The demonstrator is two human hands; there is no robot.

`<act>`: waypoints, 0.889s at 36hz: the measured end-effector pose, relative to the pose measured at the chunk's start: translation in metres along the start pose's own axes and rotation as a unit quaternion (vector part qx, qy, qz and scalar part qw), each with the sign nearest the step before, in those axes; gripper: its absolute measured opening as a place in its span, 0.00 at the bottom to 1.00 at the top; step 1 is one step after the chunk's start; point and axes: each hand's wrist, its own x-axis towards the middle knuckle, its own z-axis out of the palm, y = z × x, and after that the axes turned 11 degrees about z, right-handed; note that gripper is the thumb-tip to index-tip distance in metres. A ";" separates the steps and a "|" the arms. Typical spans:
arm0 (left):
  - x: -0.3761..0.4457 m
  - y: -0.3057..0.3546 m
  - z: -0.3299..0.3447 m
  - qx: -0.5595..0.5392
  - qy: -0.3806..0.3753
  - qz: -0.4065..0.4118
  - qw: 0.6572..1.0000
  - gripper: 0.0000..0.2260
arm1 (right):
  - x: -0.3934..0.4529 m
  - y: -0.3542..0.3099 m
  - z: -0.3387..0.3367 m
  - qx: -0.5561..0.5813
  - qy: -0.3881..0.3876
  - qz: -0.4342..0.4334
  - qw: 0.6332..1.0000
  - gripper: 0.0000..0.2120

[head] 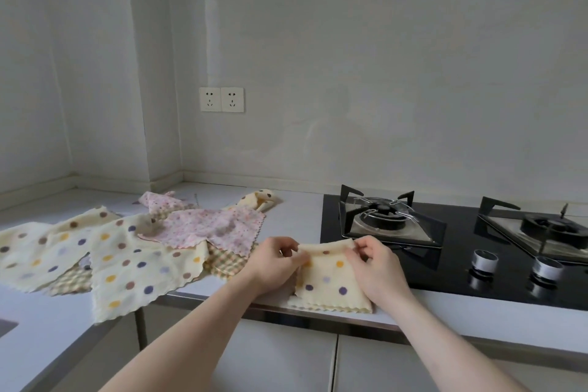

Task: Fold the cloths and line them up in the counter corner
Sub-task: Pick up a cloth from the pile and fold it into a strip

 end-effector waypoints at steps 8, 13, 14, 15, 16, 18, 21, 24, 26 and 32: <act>-0.009 0.013 -0.003 -0.078 0.059 0.034 0.995 0.03 | -0.001 0.003 0.003 0.097 0.004 -0.064 0.993 0.15; -0.008 0.013 -0.001 -0.111 0.053 0.035 0.992 0.04 | -0.004 0.003 0.001 0.079 0.004 -0.083 0.993 0.17; -0.008 0.013 -0.001 -0.112 0.051 0.034 0.992 0.04 | -0.004 0.003 0.001 0.076 0.009 -0.086 0.993 0.16; -0.007 0.013 -0.001 -0.115 0.049 0.033 0.992 0.04 | -0.004 0.003 0.001 0.075 0.018 -0.091 0.993 0.15; -0.008 0.013 -0.001 -0.116 0.047 0.035 0.992 0.04 | -0.004 0.003 0.001 0.074 0.025 -0.095 0.992 0.15; -0.008 0.013 -0.001 -0.100 0.049 0.050 0.993 0.04 | -0.003 0.004 0.002 0.074 0.034 -0.101 0.992 0.15; -0.008 0.012 0.000 -0.099 0.052 0.052 0.992 0.05 | -0.004 0.004 0.003 0.071 0.034 -0.108 0.991 0.16; -0.007 0.010 0.001 -0.088 0.054 0.047 0.994 0.06 | -0.006 0.003 0.005 0.035 0.034 -0.127 0.991 0.19; -0.006 0.009 0.001 -0.067 0.060 0.043 0.995 0.07 | -0.007 0.004 0.007 -0.013 0.033 -0.144 0.989 0.19; -0.004 0.004 0.001 0.014 0.052 0.019 0.998 0.06 | -0.005 0.008 0.012 -0.069 0.061 -0.166 0.982 0.10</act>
